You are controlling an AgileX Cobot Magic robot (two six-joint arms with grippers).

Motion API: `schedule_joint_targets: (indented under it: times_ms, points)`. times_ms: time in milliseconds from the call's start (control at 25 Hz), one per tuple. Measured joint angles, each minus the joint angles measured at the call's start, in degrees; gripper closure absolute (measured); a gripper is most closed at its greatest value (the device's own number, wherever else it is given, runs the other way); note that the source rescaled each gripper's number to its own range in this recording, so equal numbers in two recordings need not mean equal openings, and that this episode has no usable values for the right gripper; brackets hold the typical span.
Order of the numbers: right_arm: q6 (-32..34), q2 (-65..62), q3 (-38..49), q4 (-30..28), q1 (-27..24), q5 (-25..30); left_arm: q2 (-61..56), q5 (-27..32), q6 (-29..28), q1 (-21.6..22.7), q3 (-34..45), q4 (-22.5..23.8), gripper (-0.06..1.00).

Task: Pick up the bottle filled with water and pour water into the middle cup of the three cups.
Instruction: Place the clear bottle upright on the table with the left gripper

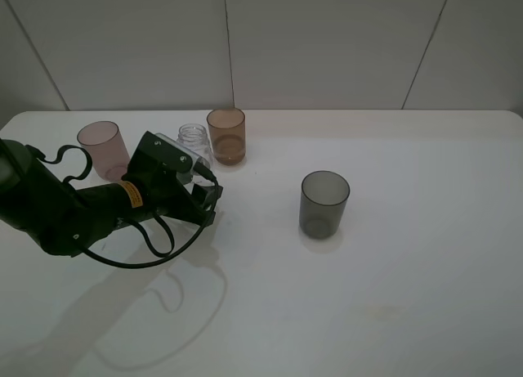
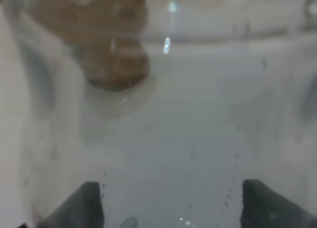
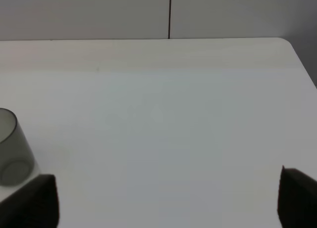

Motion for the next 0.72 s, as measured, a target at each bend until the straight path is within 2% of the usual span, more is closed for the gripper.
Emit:
schedule_joint_targets:
  times_ms: [40, 80, 120, 160, 200, 320, 720]
  points:
    - [0.00, 0.00, 0.00, 0.00, 0.00, 0.00, 0.00, 0.00, 0.04, 0.00, 0.00, -0.14, 0.78]
    - [0.00, 0.00, 0.00, 0.00, 0.00, 0.00, 0.00, 0.00, 0.04, 0.00, 0.00, -0.45, 0.59]
    - [0.00, 0.00, 0.00, 0.00, 0.00, 0.00, 0.00, -0.05, 0.04, 0.00, 0.00, -0.68, 0.36]
    - [0.00, 0.00, 0.00, 0.00, 0.00, 0.00, 0.00, -0.04, 0.04, 0.00, 0.00, -0.86, 0.18]
    - [0.00, 0.00, 0.00, 0.00, 0.00, 0.00, 0.00, -0.04, 0.04, 0.00, 0.00, -1.04, 0.08]
    - [0.00, 0.00, 0.00, 0.00, 0.00, 0.00, 0.00, -0.45, 0.04, 0.00, 0.00, -1.16, -0.01]
    - [0.00, 0.00, 0.00, 0.00, 0.00, 0.00, -5.71, -0.81, 1.00, 0.00, 0.10, -2.09, -0.03]
